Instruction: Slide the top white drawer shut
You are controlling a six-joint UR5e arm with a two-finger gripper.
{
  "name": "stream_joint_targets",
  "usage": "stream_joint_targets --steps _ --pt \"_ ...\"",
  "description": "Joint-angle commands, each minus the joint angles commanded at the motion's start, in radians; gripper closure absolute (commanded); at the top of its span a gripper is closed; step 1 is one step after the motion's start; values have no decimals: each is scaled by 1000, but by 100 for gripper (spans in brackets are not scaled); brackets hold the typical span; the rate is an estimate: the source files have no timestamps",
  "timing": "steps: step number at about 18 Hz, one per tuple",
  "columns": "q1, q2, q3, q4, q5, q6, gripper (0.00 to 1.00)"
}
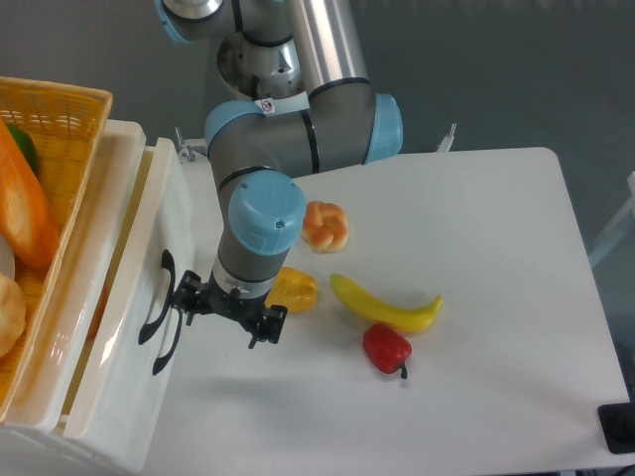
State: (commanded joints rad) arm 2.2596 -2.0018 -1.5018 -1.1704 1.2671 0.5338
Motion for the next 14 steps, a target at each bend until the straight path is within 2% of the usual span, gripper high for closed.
stream_joint_targets --steps 14 --pt "-11 0 2 0 -3 -2 0"
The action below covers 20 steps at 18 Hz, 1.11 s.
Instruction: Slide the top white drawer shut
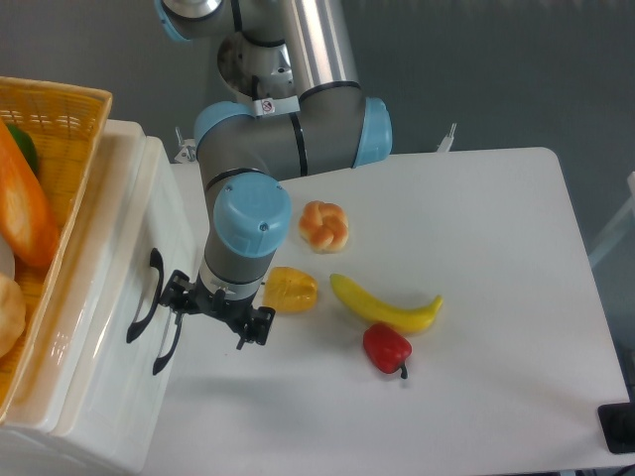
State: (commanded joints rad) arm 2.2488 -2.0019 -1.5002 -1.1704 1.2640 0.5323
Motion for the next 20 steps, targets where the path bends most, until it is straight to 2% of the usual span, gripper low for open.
stream_joint_targets --steps 15,18,20 --pt "3 0 3 -2 -21 -3 0" --pt "11 3 5 -2 -15 0 0" --pt "41 2 11 -2 -12 3 0"
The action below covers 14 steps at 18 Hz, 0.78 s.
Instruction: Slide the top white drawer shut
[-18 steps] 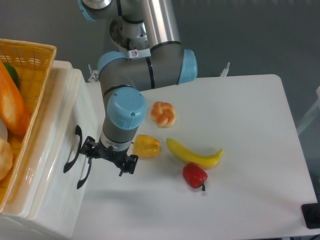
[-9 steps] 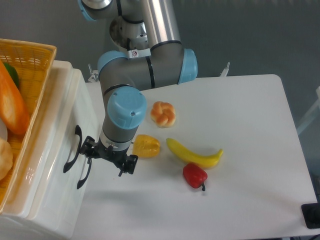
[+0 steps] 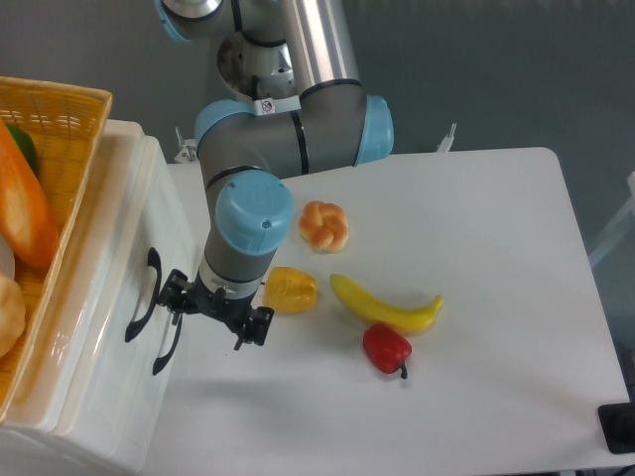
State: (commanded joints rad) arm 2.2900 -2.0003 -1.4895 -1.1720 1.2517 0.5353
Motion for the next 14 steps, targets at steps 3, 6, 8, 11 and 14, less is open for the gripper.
stream_joint_targets --steps 3,6,8,11,14 --pt "48 3 12 3 26 40 0" --pt "69 28 32 -2 164 216 0" --pt "97 41 35 0 196 291 0" --pt "147 80 32 -5 259 430 0" --pt "202 133 -21 -3 288 547 0"
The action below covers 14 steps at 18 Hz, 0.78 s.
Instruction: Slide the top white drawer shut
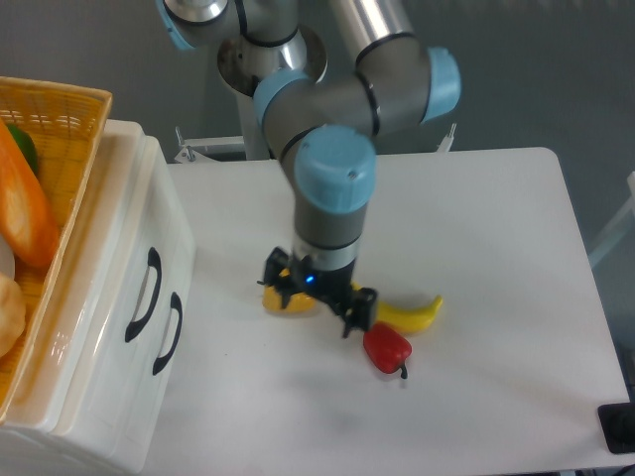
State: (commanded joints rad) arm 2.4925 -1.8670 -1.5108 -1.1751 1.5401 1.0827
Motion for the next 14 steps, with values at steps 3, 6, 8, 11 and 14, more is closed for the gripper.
stream_joint_targets --steps 3,6,8,11,14 --pt "58 32 -12 -3 21 45 0" --pt "110 61 -29 -8 29 106 0" --pt "161 92 -43 -21 29 221 0" --pt "190 124 -87 -34 29 305 0" --pt "197 140 -101 -34 29 306 0"
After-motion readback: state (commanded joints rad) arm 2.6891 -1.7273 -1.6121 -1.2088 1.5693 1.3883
